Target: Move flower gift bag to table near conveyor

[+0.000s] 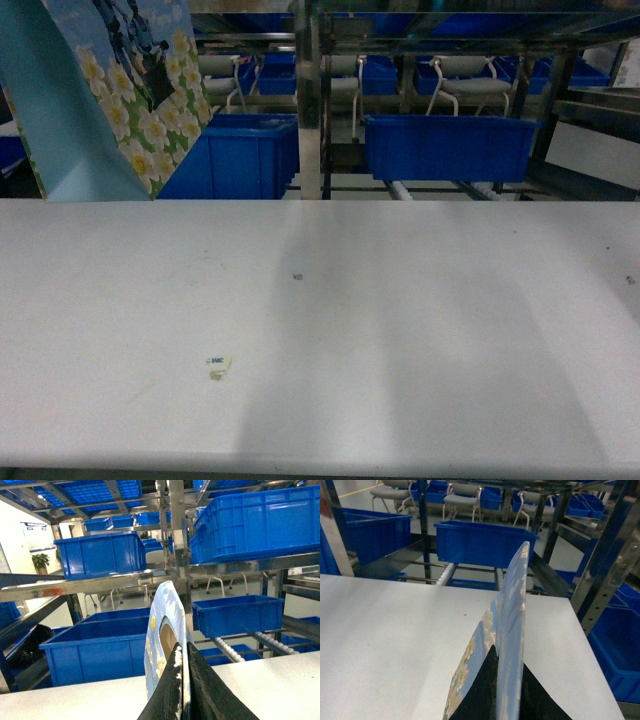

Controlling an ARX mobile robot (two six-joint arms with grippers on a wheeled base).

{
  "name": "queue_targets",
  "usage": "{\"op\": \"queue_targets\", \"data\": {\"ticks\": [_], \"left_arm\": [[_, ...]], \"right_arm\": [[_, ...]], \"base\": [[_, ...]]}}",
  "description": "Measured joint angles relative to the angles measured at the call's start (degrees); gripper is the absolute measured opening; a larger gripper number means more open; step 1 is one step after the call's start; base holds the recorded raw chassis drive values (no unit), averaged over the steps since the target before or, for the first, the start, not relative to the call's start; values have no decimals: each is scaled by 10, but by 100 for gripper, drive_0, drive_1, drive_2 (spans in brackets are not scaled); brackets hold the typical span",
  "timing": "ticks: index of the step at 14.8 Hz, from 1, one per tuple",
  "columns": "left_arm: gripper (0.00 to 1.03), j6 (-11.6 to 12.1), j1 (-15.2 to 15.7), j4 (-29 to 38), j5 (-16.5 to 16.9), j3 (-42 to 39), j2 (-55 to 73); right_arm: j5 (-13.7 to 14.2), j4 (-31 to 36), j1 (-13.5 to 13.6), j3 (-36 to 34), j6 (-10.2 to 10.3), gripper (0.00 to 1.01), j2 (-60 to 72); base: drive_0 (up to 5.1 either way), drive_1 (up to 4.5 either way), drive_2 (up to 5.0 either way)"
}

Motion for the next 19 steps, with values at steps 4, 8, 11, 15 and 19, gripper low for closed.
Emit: {"op": "queue_targets", "data": {"ticks": [4, 8, 11, 15, 19], "left_arm": [[2, 0, 0, 0, 0, 0, 0], [2, 0, 0, 0, 0, 0, 0], [2, 0, 0, 0, 0, 0, 0], [2, 0, 0, 0, 0, 0, 0], [2, 0, 0, 0, 0, 0, 0]], "right_arm": [[-23, -70, 23, 76, -10, 3, 89], [-42, -59, 15, 99, -19, 3, 155], [-46, -42, 9, 97, -25, 3, 187], [-51, -18, 17, 76, -25, 3, 200], [-52, 26, 20, 37, -32, 3, 203]], "base": [[0, 0, 0], [0, 0, 0], [0, 0, 0], [0, 0, 0], [0, 0, 0]]}}
